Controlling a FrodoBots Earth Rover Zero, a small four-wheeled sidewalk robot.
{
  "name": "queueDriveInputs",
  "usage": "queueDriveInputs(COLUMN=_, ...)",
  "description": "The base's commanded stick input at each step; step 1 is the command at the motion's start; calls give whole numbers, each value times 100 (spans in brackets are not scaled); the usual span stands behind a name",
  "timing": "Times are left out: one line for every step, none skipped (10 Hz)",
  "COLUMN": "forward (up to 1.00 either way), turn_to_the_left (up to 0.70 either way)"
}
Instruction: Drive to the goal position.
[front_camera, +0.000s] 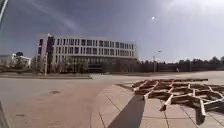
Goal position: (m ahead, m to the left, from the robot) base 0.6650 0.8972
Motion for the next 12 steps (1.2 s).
queueDriveInputs(forward=5, turn_to_the_left=0)
queueDriveInputs(forward=5, turn_to_the_left=0)
queueDriveInputs(forward=5, turn_to_the_left=0)
queueDriveInputs(forward=5, turn_to_the_left=0)
queueDriveInputs(forward=5, turn_to_the_left=0)
queueDriveInputs(forward=5, turn_to_the_left=0)
queueDriveInputs(forward=5, turn_to_the_left=0)
queueDriveInputs(forward=5, turn_to_the_left=0)
queueDriveInputs(forward=5, turn_to_the_left=0)
queueDriveInputs(forward=5, turn_to_the_left=0)
queueDriveInputs(forward=5, turn_to_the_left=0)
queueDriveInputs(forward=5, turn_to_the_left=0)
